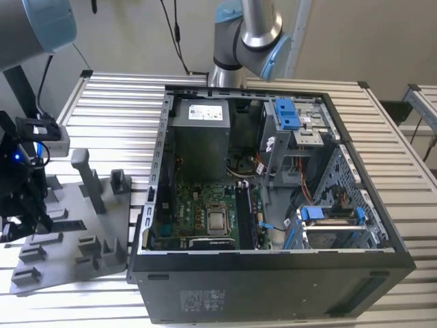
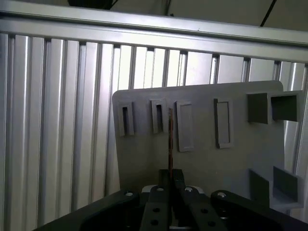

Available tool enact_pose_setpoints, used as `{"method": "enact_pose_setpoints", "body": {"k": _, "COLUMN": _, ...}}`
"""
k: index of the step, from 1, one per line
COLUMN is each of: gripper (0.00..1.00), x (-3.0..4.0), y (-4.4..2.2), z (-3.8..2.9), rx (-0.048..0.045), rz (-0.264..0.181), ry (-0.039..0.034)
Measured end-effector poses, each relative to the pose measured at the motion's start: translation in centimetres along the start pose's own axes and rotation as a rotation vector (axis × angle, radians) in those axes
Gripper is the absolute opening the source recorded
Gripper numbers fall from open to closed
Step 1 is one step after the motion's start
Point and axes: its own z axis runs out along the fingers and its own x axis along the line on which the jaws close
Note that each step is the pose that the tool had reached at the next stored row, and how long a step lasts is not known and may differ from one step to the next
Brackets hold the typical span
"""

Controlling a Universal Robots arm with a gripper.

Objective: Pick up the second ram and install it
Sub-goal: 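Pick up the second ram and move it above second insertion slot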

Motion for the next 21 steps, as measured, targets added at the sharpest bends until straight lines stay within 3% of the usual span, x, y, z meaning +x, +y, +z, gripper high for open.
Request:
{"method": "enact_pose_setpoints", "body": {"k": 12, "gripper": 0.15, "x": -0.08, "y": -0.01, "z": -1.36, "rx": 0.0006, "rz": 0.006, "ry": 0.0001}}
{"method": "enact_pose_setpoints", "body": {"k": 21, "gripper": 0.15, "x": -0.17, "y": -0.02, "z": -2.86, "rx": 0.0006, "rz": 0.006, "ry": 0.0005}}
